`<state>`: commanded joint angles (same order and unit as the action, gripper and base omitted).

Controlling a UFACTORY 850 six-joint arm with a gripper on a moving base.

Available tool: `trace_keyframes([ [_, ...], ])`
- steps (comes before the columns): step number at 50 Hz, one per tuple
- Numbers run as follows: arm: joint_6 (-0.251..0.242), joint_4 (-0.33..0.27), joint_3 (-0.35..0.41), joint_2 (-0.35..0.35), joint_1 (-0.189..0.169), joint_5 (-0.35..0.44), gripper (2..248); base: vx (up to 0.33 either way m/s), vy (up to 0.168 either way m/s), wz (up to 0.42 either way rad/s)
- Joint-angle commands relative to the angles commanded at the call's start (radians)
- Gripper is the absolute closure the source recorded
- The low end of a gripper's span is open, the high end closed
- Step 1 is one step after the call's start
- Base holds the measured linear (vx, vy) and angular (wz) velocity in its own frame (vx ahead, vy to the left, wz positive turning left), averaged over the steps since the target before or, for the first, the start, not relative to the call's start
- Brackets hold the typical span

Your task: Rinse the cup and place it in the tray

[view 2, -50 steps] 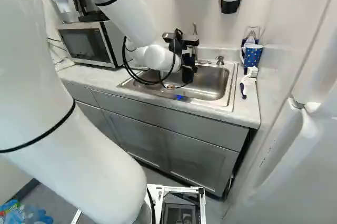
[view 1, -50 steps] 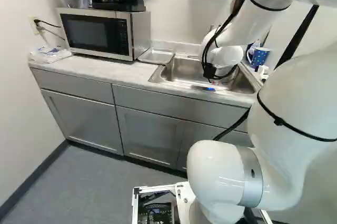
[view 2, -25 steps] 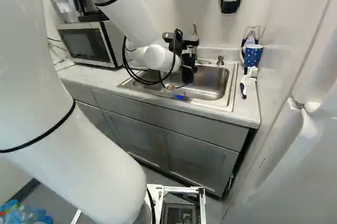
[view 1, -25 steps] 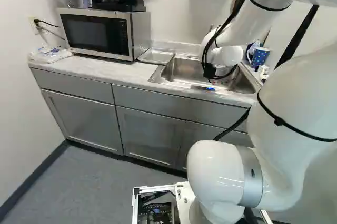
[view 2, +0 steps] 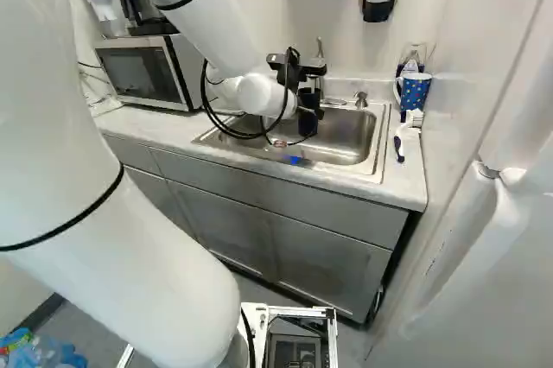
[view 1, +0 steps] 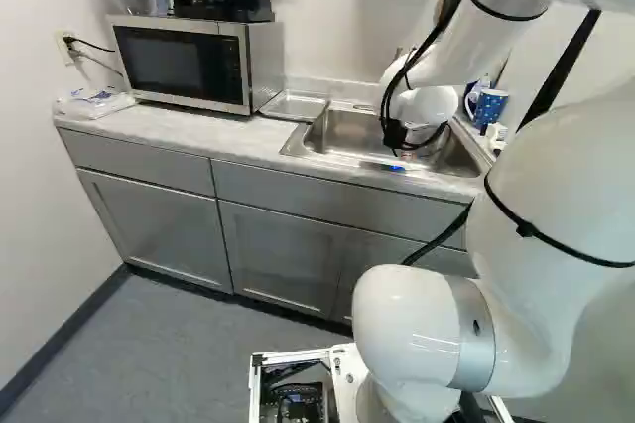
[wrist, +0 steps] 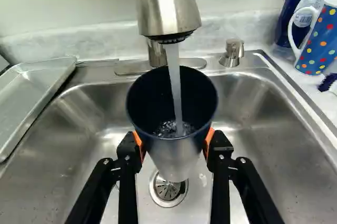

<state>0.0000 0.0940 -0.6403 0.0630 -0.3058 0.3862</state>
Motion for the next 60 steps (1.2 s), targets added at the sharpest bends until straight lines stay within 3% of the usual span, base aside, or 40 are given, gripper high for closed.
trace_keyframes([
  [60, 0.000, 0.000, 0.000, 0.000, 0.000, 0.000, 126, 0.000, 0.000, 0.000],
])
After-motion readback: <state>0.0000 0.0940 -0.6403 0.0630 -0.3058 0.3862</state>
